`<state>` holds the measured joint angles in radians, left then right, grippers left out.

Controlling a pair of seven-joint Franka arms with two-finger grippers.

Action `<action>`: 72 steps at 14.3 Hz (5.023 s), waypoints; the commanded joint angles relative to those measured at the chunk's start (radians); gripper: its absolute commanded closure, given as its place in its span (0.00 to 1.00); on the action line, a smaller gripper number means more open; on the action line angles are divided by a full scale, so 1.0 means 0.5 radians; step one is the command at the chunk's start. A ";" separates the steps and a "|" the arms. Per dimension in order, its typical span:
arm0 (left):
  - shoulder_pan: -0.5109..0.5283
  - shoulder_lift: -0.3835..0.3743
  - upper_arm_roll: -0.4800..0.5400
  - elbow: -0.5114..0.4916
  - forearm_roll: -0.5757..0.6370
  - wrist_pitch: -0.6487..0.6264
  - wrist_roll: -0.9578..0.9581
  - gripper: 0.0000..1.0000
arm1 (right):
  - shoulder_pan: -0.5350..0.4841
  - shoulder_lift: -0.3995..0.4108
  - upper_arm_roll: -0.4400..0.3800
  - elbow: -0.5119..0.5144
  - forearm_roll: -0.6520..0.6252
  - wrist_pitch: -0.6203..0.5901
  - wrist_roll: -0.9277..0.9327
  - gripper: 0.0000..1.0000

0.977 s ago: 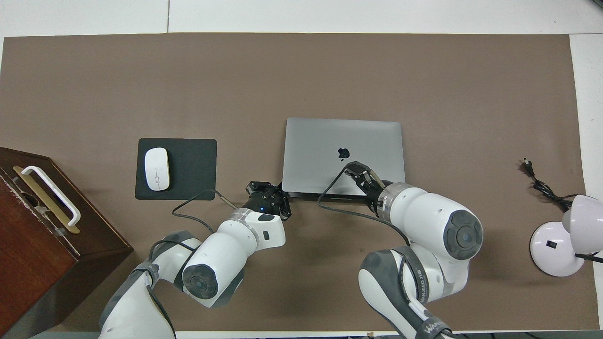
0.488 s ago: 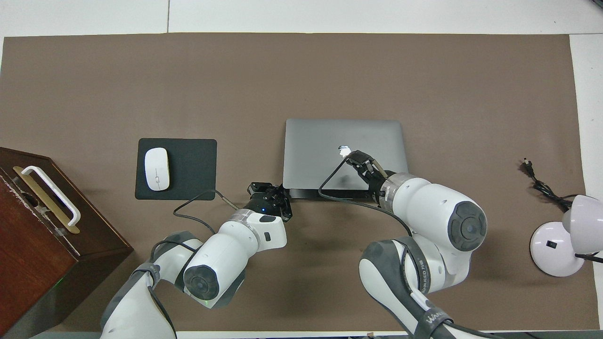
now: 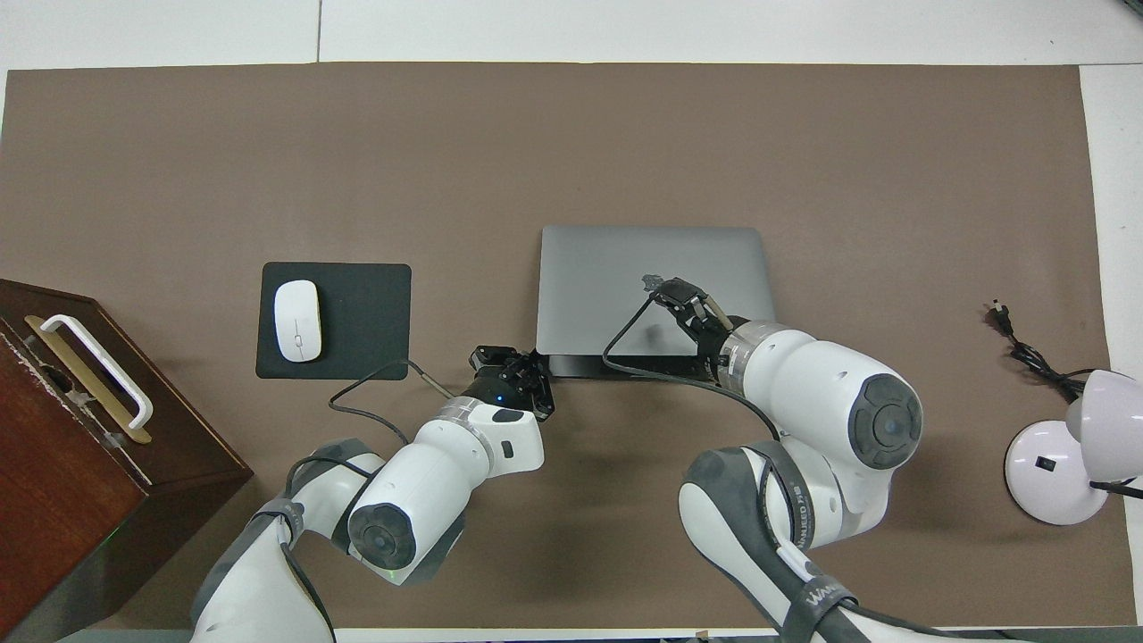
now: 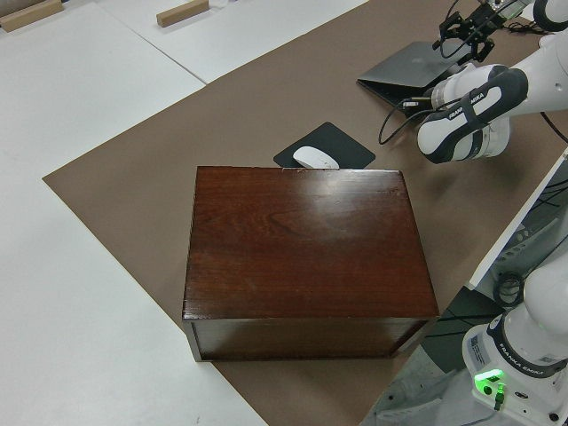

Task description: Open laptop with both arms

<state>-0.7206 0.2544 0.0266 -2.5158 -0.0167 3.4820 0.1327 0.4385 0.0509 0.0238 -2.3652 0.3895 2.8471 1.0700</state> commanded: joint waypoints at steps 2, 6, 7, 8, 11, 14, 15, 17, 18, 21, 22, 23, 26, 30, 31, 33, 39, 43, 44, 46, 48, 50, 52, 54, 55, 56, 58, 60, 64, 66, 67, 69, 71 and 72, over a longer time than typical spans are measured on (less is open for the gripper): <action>-0.068 0.050 0.017 0.040 0.012 0.049 -0.002 1.00 | -0.036 0.091 0.011 0.134 0.065 0.064 -0.118 0.03; -0.074 0.053 0.017 0.040 0.015 0.049 -0.002 1.00 | -0.033 0.134 0.011 0.189 0.062 0.163 -0.124 0.03; -0.074 0.059 0.017 0.040 0.018 0.049 -0.002 1.00 | -0.033 0.153 0.011 0.229 0.062 0.163 -0.140 0.03; -0.071 0.062 0.017 0.040 0.018 0.049 -0.002 1.00 | -0.033 0.171 0.008 0.272 0.062 0.160 -0.167 0.03; -0.074 0.065 0.020 0.040 0.018 0.049 0.002 1.00 | -0.049 0.232 0.005 0.407 0.062 0.156 -0.296 0.03; -0.074 0.065 0.020 0.040 0.021 0.049 0.002 1.00 | -0.070 0.294 0.005 0.539 0.058 0.135 -0.342 0.03; -0.074 0.068 0.020 0.040 0.021 0.049 -0.001 1.00 | -0.073 0.300 0.005 0.567 0.055 0.135 -0.357 0.03; -0.074 0.071 0.020 0.043 0.021 0.049 0.002 1.00 | -0.091 0.325 0.005 0.628 0.040 0.132 -0.403 0.02; -0.074 0.071 0.020 0.043 0.021 0.049 0.002 1.00 | -0.101 0.328 0.002 0.659 0.037 0.132 -0.431 0.02; -0.074 0.074 0.017 0.043 0.021 0.053 0.002 1.00 | -0.144 0.377 0.002 0.784 0.034 0.080 -0.550 0.02; -0.074 0.074 0.017 0.046 0.021 0.049 0.002 1.00 | -0.162 0.389 0.002 0.824 0.034 0.052 -0.575 0.02; -0.074 0.074 0.020 0.046 0.021 0.049 0.002 1.00 | -0.168 0.404 0.005 0.861 0.034 0.040 -0.591 0.02; -0.074 0.077 0.020 0.046 0.024 0.049 0.002 1.00 | -0.199 0.444 0.002 0.941 0.034 0.028 -0.664 0.02; -0.074 0.077 0.020 0.049 0.024 0.049 0.002 1.00 | -0.214 0.457 0.002 0.984 0.031 -0.018 -0.674 0.02; -0.074 0.080 0.020 0.049 0.024 0.049 0.002 1.00 | -0.214 0.457 0.002 0.984 0.031 -0.018 -0.671 0.02; -0.074 0.080 0.020 0.049 0.027 0.049 0.002 1.00 | -0.214 0.457 0.002 1.009 0.034 -0.088 -0.664 0.02; -0.074 0.083 0.020 0.046 0.027 0.049 0.002 1.00 | -0.205 0.362 -0.011 1.156 0.034 -0.803 -0.429 0.02; -0.053 0.050 0.017 0.046 0.021 0.049 -0.008 1.00 | -0.208 0.263 -0.029 1.168 0.013 -0.966 -0.388 0.02; -0.044 0.019 0.017 0.043 0.018 0.046 -0.020 1.00 | -0.226 0.260 -0.029 1.211 -0.070 -1.000 -0.397 0.02; 0.005 -0.064 0.017 0.013 0.015 0.043 -0.047 1.00 | -0.300 0.266 -0.017 1.340 -0.351 -1.153 -0.437 0.02; 0.021 -0.156 0.020 -0.015 0.015 0.031 -0.093 1.00 | -0.364 0.269 -0.017 1.429 -0.472 -1.312 -0.620 0.02; 0.054 -0.211 0.020 -0.039 0.012 0.016 -0.112 1.00 | -0.447 0.245 -0.023 1.469 -0.475 -1.472 -0.875 0.02; 0.094 -0.306 0.017 -0.040 0.012 -0.127 -0.115 1.00 | -0.554 0.175 -0.023 1.481 -0.488 -1.659 -1.126 0.02; 0.131 -0.483 0.020 -0.018 0.015 -0.489 -0.109 1.00 | -0.662 0.086 -0.023 1.481 -0.545 -1.873 -1.378 0.02; 0.162 -0.566 0.020 -0.003 0.015 -0.651 -0.106 1.00 | -0.702 0.049 -0.026 1.487 -0.616 -1.981 -1.482 0.02; 0.183 -0.634 0.020 0.018 0.012 -0.787 -0.106 1.00 | -0.754 0.024 -0.023 1.539 -0.686 -2.088 -1.614 0.02; 0.232 -0.766 0.029 0.098 0.012 -1.124 -0.106 1.00 | -0.873 0.036 -0.026 1.732 -0.742 -2.337 -1.878 0.02; 0.300 -0.892 0.042 0.354 0.012 -1.760 -0.106 1.00 | -0.941 0.039 -0.023 1.812 -0.822 -2.460 -2.005 0.02; 0.471 -0.868 0.045 1.015 0.009 -2.775 -0.094 1.00 | -0.990 0.128 -0.023 2.076 -0.834 -2.816 -2.011 0.03; 0.536 -0.883 0.045 1.119 0.006 -2.978 -0.112 0.95 | -1.003 0.138 -0.023 2.101 -0.825 -2.869 -2.008 0.04; 0.576 -0.883 0.045 1.190 0.006 -3.097 -0.112 0.88 | -1.006 0.138 -0.020 2.092 -0.825 -2.841 -1.999 0.04; 0.655 -0.877 0.042 1.304 0.006 -3.272 -0.118 0.59 | -1.009 0.138 -0.023 2.083 -0.804 -2.826 -1.993 0.04; 0.732 -0.877 0.042 1.368 0.012 -3.389 -0.127 0.00 | -1.073 0.134 -0.023 2.083 -0.794 -2.829 -1.999 0.03; 0.763 -0.883 0.042 1.381 0.018 -3.429 -0.127 0.00 | -1.082 0.134 -0.020 2.086 -0.797 -2.826 -2.005 0.03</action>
<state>-0.3752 -0.2068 0.0573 -1.8748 -0.0177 1.8305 0.0858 -0.0654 0.1047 -0.0015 -1.3523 -0.0065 1.4452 0.0812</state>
